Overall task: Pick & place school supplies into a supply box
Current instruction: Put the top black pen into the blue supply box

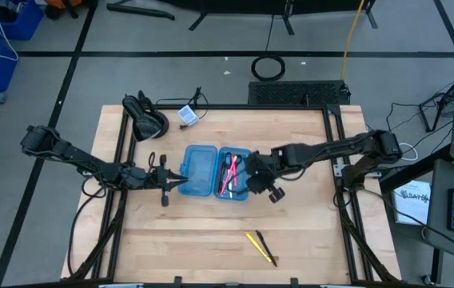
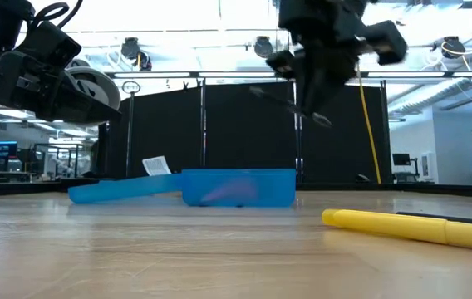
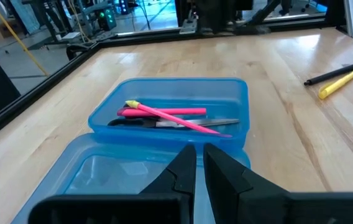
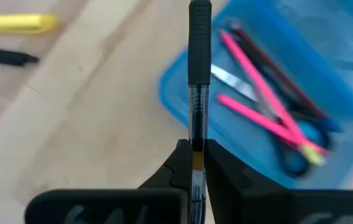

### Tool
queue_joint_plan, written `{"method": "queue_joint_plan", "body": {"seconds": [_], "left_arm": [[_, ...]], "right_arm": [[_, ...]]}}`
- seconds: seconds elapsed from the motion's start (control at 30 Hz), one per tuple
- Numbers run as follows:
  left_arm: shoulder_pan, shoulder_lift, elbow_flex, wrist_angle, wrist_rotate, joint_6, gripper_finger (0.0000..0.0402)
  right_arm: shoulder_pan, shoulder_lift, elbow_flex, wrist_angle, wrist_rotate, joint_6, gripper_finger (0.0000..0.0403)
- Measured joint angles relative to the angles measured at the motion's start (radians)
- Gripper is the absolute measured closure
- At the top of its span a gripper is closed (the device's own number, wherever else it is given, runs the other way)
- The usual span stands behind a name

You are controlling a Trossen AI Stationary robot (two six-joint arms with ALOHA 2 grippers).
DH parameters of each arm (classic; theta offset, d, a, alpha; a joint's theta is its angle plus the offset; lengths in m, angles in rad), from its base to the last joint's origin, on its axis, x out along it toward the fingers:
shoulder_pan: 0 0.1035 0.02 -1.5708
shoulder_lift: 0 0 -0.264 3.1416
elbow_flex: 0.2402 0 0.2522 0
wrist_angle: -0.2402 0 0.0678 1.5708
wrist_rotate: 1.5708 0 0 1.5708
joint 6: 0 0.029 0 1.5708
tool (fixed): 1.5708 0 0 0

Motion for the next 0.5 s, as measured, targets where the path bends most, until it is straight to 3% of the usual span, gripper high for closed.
{"method": "queue_joint_plan", "body": {"seconds": [0.2,0.5], "left_arm": [[0.000,0.000,0.000,0.003,0.000,0.000,0.0364],[0.000,0.000,0.000,-0.003,0.005,0.005,0.0364]], "right_arm": [[-0.083,0.056,0.219,-0.191,0.038,-0.121,0.0386],[-0.210,0.285,0.524,-0.366,0.041,-0.313,0.0386]]}}
